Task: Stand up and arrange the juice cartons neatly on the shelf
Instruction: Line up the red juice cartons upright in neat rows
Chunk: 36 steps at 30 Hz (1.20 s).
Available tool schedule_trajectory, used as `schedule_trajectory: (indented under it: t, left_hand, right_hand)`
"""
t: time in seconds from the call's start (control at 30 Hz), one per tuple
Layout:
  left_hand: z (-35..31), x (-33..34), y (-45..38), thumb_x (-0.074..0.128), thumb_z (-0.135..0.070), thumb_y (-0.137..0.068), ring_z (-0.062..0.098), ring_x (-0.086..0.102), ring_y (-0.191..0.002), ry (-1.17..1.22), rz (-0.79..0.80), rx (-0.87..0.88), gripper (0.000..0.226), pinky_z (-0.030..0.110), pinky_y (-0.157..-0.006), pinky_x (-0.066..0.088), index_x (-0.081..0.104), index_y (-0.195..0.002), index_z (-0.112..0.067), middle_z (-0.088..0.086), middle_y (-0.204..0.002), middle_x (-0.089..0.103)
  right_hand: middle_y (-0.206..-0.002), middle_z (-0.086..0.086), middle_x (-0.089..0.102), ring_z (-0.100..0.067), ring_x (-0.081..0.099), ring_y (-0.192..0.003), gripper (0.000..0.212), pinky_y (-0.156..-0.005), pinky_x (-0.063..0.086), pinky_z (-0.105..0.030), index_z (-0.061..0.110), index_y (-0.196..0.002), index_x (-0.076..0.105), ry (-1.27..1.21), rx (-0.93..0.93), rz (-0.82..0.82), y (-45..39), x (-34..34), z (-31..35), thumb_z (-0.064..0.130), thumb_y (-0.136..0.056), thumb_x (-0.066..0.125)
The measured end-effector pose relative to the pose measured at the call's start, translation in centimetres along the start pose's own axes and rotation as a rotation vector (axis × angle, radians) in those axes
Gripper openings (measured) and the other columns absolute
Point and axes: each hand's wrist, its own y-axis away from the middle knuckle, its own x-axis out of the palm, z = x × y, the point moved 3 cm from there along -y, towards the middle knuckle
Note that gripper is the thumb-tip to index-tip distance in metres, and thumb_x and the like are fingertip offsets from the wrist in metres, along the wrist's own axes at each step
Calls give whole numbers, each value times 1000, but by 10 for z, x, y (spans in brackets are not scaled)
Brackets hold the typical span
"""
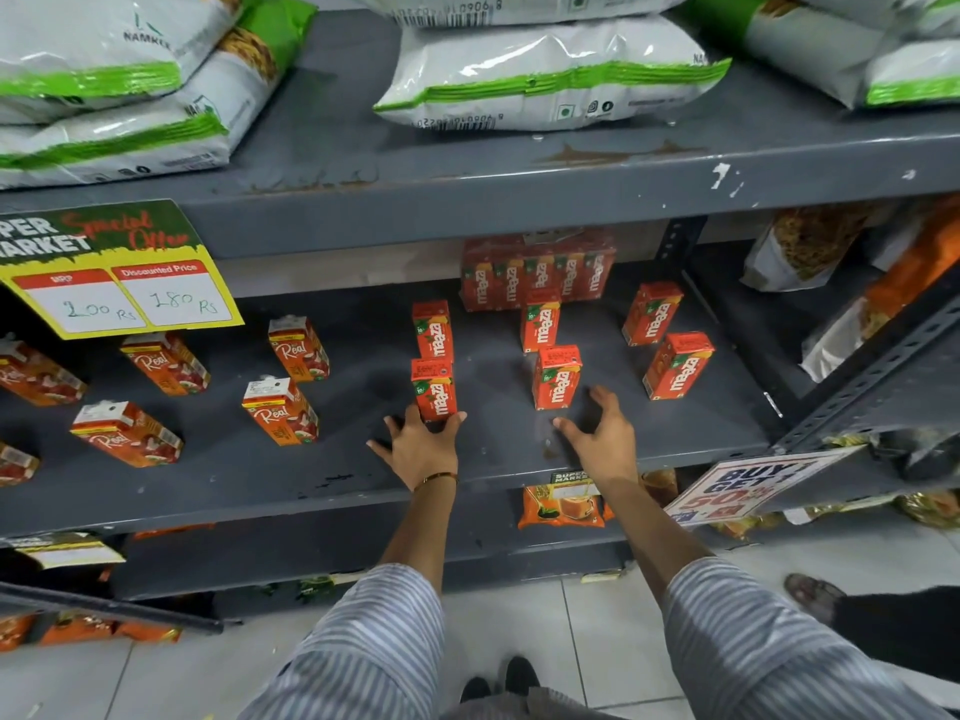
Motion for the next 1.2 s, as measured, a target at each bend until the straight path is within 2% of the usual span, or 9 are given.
schedule_trajectory:
  t: [0.1,0.2,0.27,0.33,0.5,0.63,0.77,1.03,1.2]
  left_hand:
    - [7,0,3,70,-51,-72,32,23,-143,-49,21,86,84,54,-117,0,37,-137,-9,17,-142,47]
    - [19,-3,3,45,-69,-78,34,16,-145,-260,30,202,95,52,-118,4,22,-145,-5,19,-154,25]
    - [27,-2,2,30,-73,-81,33,10,-146,-381,50,246,96,50,-120,3,14,-146,-5,19,-156,16]
    - [31,0,1,27,-70,-84,33,5,-146,-435,63,264,91,48,-120,1,10,-147,-6,20,-157,10]
    - [33,5,1,23,-69,-85,34,4,-146,-505,80,267,89,48,-119,1,7,-147,-6,20,-157,8]
    - [34,6,0,23,-69,-86,34,6,-146,-521,82,265,89,48,-119,2,8,-147,-6,21,-157,9]
    - [33,6,1,25,-68,-86,35,7,-146,-527,78,265,88,49,-119,4,10,-146,-6,21,-157,11]
    - [32,5,2,27,-67,-86,35,7,-146,-515,87,261,88,50,-119,5,11,-147,-6,21,-157,11]
    - [31,4,1,26,-66,-87,33,2,-146,-528,130,245,87,48,-119,2,6,-147,-6,19,-158,5]
  right_hand:
    - [-135,-11,53,-28,50,-125,59,-104,42,-43,13,-132,42,-6,8,-108,4,-6,-7,31,-81,68]
    - [-128,-14,54,-30,50,-120,51,-103,42,-43,9,-127,45,-9,19,-276,9,-20,-17,26,-84,65]
    - [-124,-18,51,-33,48,-119,48,-102,40,-43,4,-124,44,14,38,-376,7,-31,-24,23,-85,64]
    - [-124,-20,49,-36,46,-119,52,-102,38,-45,2,-125,42,9,58,-418,1,-41,-27,22,-83,65]
    - [-126,-18,53,-33,50,-120,60,-103,39,-42,3,-125,45,-80,119,-432,-26,-62,-25,21,-75,74]
    - [-115,-17,63,-33,60,-106,48,-90,44,-39,5,-112,53,-75,161,-413,-41,-72,-27,21,-73,76]
    - [-109,-17,67,-34,62,-100,38,-83,44,-35,7,-106,55,-24,174,-403,-45,-76,-30,23,-76,73]
    - [-114,-17,65,-36,61,-105,41,-89,46,-40,10,-114,53,-10,173,-402,-43,-76,-29,21,-79,70]
    - [-117,-11,65,-29,61,-107,48,-90,44,-34,12,-116,51,-97,183,-375,-43,-74,-33,22,-75,75]
